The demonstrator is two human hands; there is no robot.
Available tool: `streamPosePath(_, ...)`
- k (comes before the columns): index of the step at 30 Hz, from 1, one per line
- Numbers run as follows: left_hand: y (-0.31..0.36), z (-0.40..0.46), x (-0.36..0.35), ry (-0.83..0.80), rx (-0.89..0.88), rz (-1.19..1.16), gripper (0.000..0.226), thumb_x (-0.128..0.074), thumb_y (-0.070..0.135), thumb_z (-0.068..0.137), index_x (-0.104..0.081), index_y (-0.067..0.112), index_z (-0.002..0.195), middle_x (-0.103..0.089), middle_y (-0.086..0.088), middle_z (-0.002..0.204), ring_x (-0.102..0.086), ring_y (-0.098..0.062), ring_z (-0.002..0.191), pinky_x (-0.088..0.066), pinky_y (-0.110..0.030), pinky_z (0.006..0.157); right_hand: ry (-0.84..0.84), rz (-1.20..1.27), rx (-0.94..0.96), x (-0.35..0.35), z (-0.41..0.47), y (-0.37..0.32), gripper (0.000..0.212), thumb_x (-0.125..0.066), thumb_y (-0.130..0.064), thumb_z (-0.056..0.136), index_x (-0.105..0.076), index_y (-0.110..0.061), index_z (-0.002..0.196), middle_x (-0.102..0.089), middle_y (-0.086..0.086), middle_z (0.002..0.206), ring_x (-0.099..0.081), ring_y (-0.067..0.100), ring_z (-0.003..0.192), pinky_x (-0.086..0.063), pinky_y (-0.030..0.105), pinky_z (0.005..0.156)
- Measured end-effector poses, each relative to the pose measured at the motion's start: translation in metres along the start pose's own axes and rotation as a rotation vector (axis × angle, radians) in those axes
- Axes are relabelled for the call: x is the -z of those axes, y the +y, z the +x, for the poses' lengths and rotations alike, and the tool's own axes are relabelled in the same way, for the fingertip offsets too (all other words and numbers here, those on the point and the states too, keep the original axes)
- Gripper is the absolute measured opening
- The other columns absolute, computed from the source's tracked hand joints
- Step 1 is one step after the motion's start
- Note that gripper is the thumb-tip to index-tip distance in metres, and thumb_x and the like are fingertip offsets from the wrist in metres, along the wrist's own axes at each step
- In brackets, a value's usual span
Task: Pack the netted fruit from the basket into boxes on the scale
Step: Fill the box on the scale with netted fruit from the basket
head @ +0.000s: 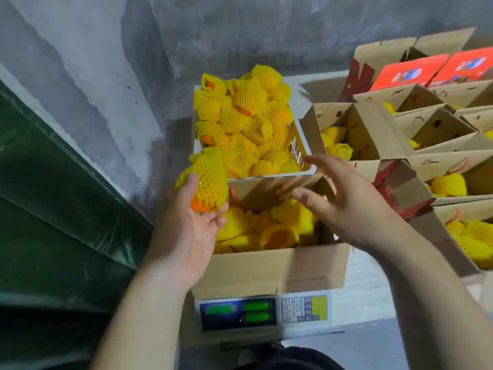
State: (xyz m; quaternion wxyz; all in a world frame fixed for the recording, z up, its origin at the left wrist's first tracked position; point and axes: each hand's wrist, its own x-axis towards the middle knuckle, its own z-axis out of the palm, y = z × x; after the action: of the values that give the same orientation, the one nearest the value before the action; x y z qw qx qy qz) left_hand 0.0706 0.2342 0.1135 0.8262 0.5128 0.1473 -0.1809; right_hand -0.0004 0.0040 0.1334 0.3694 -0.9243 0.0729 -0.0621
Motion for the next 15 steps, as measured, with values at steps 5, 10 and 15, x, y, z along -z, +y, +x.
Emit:
streamPosePath(5,-0.001,-0.033,0.013,-0.256,-0.092,0.083,0.073,-0.059,0.028,0.081,-0.045,0.016,0.152,-0.067,-0.014,0.125,-0.064,-0.024,0.086,-0.048,-0.036,0.075,-0.129,0.229,0.235,-0.038,-0.028,-0.037,0.074,-0.078,-0.04,0.091,-0.042,-0.029,0.155,-0.051,-0.007,0.146,-0.054,0.009,0.129,-0.048,0.031,0.108)
streamPosePath(10,-0.003,-0.048,0.041,-0.479,-0.109,0.197,0.069,-0.06,0.014,0.09,-0.046,0.027,0.155,-0.063,-0.016,0.143,-0.067,-0.03,0.124,-0.058,-0.046,0.097,-0.014,0.496,0.2,-0.077,-0.043,-0.062,0.073,-0.082,-0.038,0.084,-0.043,-0.022,0.143,-0.058,-0.001,0.133,-0.063,0.019,0.117,-0.055,0.051,0.095)
streamPosePath(15,0.001,-0.045,0.076,-0.405,-0.324,0.5,0.072,-0.088,0.054,0.077,-0.062,0.04,0.142,-0.077,-0.005,0.116,-0.075,-0.016,0.094,-0.058,-0.025,0.07,-0.058,0.54,0.203,-0.084,-0.057,-0.068,0.073,-0.082,-0.031,0.085,-0.041,-0.021,0.146,-0.061,-0.007,0.129,-0.065,0.016,0.118,-0.058,0.043,0.097)
